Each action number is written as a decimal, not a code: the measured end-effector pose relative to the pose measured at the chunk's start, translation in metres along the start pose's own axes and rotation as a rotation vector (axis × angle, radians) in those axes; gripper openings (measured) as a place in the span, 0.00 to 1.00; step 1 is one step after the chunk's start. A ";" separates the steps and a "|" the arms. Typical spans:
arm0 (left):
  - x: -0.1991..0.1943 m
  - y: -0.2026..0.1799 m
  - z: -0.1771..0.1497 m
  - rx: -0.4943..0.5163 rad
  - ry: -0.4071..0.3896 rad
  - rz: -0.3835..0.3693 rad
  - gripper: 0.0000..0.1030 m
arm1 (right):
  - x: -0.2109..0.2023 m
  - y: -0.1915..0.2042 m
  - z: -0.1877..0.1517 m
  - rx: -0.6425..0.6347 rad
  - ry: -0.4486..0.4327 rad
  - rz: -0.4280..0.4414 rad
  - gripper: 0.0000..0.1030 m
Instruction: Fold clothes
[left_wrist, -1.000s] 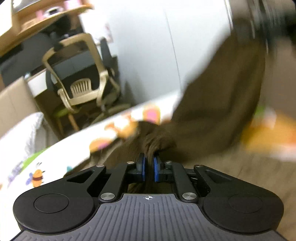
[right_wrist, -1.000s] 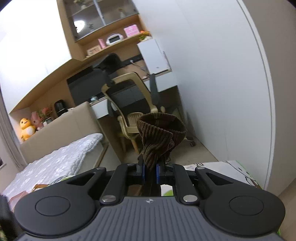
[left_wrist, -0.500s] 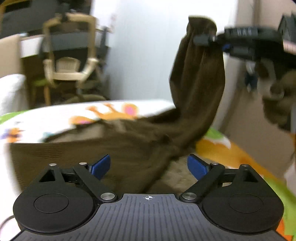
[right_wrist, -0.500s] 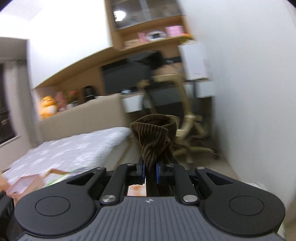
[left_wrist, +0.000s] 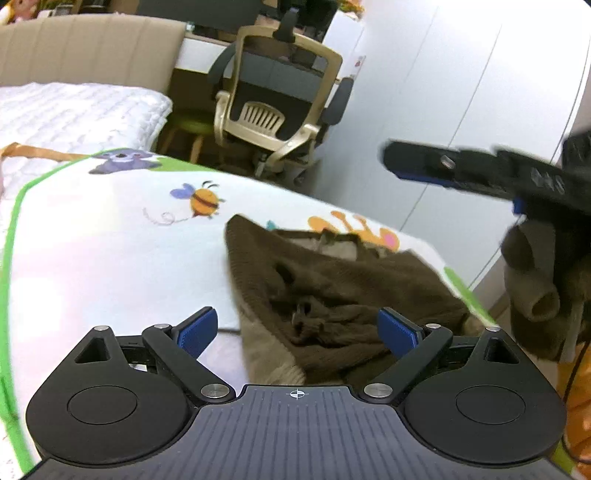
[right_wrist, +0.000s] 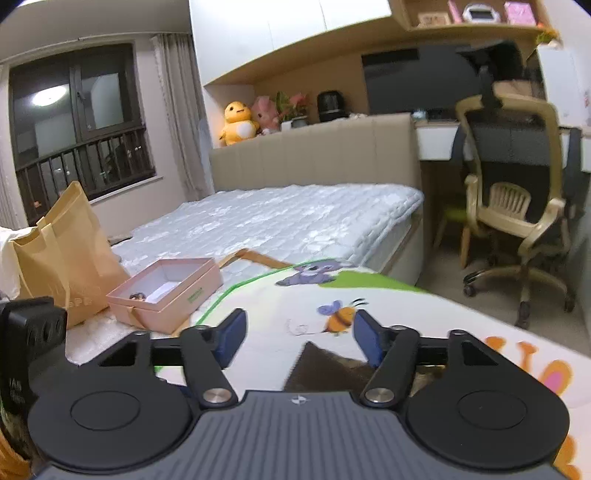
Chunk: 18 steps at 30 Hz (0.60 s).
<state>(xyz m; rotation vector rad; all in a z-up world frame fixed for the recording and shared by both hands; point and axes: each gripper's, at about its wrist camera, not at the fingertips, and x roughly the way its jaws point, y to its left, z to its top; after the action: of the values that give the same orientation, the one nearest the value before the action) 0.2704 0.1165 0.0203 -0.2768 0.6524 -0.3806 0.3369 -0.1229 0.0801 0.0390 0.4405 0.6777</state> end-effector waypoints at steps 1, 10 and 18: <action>0.005 -0.002 0.003 -0.013 -0.005 -0.015 0.94 | -0.010 -0.006 0.000 0.009 -0.012 -0.020 0.77; 0.078 -0.029 0.007 -0.054 0.056 0.063 0.78 | -0.078 -0.095 -0.054 0.264 -0.019 -0.232 0.98; 0.068 -0.045 0.020 0.081 -0.050 0.124 0.15 | -0.081 -0.115 -0.065 0.185 -0.012 -0.366 0.99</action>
<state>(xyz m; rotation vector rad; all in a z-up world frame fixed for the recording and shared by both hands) 0.3212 0.0494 0.0156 -0.1677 0.6009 -0.2799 0.3229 -0.2691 0.0316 0.1339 0.4822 0.2756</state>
